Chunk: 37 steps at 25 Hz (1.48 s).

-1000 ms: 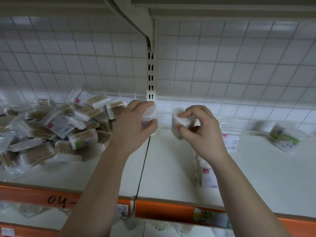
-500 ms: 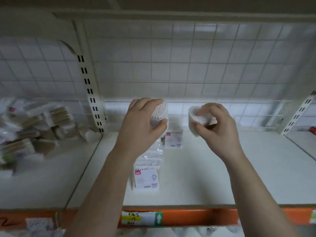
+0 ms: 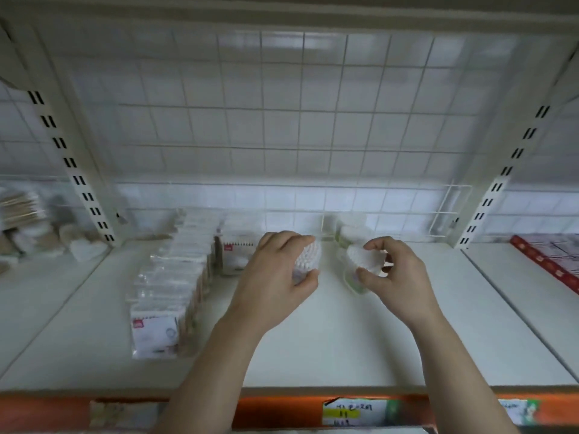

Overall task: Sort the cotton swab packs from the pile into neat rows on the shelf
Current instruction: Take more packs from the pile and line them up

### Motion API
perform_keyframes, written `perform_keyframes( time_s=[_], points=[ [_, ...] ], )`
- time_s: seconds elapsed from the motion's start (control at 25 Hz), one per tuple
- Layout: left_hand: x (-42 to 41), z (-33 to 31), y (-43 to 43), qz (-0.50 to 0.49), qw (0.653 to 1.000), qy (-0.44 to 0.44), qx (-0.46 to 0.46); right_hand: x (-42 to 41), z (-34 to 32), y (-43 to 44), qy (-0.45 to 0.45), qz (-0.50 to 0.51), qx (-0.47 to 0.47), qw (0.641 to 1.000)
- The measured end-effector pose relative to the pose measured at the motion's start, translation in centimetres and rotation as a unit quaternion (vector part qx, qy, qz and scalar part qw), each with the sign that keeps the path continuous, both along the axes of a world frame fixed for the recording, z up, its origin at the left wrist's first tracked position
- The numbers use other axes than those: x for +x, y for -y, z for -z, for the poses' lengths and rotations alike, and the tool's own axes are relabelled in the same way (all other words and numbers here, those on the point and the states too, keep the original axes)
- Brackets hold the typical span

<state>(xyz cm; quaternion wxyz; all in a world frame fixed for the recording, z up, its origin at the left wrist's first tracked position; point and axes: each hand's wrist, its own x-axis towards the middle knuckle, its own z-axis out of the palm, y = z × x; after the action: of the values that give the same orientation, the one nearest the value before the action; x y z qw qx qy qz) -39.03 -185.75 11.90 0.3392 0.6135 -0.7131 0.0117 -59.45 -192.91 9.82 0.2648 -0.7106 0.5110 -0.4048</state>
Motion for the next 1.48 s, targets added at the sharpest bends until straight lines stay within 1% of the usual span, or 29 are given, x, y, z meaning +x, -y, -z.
perform_keyframes(
  time_s=[0.12,0.28,0.52,1.0,1.08,1.28,1.48],
  points=[
    [-1.6,1.3,0.3,-0.006,1.000,0.002,0.005,-1.0,1.3,1.2,0.014,-0.011,0.015,1.000],
    [-3.0,2.3,0.0,-0.017,1.000,-0.018,0.019,-1.6,1.6,2.5,0.050,-0.032,0.028,0.998],
    [-3.9,3.3,-0.2,-0.042,0.999,-0.019,0.017,-1.5,1.4,3.4,0.064,-0.048,0.029,0.996],
    [-5.9,4.1,0.4,-0.030,0.999,-0.025,0.004,-1.6,2.3,4.3,0.052,-0.049,0.023,0.997],
    [-6.3,4.3,0.7,-0.027,0.999,-0.025,0.002,-2.1,2.2,4.3,0.048,-0.047,0.026,0.997],
    [-7.9,4.6,1.4,-0.014,1.000,-0.023,-0.014,-4.2,2.0,4.4,0.021,-0.027,-0.006,0.999],
    [-9.4,4.9,2.0,-0.004,0.997,-0.056,-0.045,-6.7,2.4,4.1,0.006,-0.006,-0.006,1.000]
  ],
)
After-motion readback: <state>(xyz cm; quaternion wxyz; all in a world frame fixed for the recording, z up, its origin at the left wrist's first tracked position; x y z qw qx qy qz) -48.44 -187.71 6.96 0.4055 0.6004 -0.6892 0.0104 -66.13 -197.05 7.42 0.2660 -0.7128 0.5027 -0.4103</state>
